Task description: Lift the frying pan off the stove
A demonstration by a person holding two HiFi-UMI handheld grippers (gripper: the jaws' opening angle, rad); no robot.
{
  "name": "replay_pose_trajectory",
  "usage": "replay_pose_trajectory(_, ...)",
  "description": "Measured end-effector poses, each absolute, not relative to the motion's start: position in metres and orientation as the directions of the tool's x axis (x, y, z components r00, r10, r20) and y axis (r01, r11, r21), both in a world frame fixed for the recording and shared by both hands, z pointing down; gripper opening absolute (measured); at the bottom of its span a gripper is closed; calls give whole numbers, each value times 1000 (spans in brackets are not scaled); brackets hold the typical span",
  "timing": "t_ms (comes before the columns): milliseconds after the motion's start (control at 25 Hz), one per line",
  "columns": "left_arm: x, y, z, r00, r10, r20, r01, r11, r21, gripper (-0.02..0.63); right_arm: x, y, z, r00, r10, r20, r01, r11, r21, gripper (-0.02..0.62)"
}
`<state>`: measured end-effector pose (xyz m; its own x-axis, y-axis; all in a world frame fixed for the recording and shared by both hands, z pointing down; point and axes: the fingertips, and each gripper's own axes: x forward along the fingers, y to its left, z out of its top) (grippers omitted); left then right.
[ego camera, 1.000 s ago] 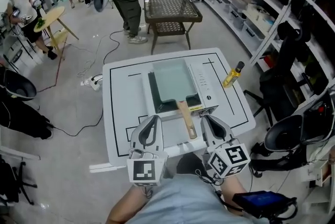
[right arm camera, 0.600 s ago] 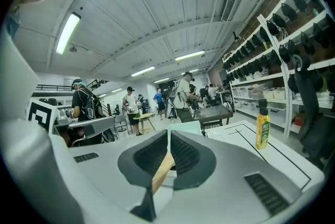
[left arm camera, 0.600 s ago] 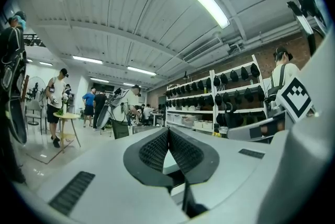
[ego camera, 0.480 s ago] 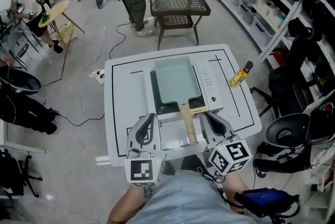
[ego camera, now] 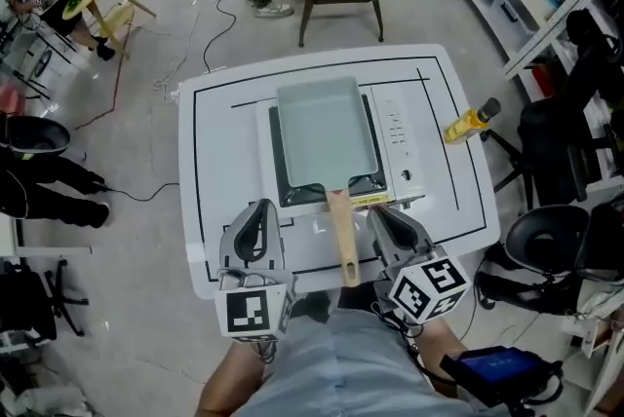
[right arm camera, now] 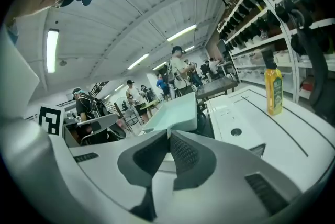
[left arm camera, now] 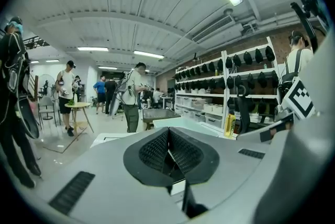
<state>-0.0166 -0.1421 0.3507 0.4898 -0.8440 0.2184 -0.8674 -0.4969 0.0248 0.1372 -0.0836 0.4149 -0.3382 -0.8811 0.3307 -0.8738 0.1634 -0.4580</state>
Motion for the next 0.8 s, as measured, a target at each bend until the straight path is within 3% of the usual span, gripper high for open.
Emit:
replay_pose_trajectory(480, -4, -178, 389, 420, -852, 311, -899, -437, 17, 18, 137, -97, 438, -568, -783, 253, -632, 218, -744, 56)
replay_pose_trajectory(520, -3, -180, 390, 416, -853, 314, -901, -433, 17, 18, 134, -98, 436, -594, -770, 233, -594, 225, -773, 104)
replay_pose_trajectory(560, -3, -183, 390, 412, -854, 316, -903, -429, 17, 18, 131, -100, 434, -619, -757, 211, -552, 229, -802, 197)
replay_pose_trajectory(800, 2, -193, 398, 400, -853, 335, -909, -416, 25, 18, 119, -109, 436, -705, -688, 173, -438, 231, -869, 230)
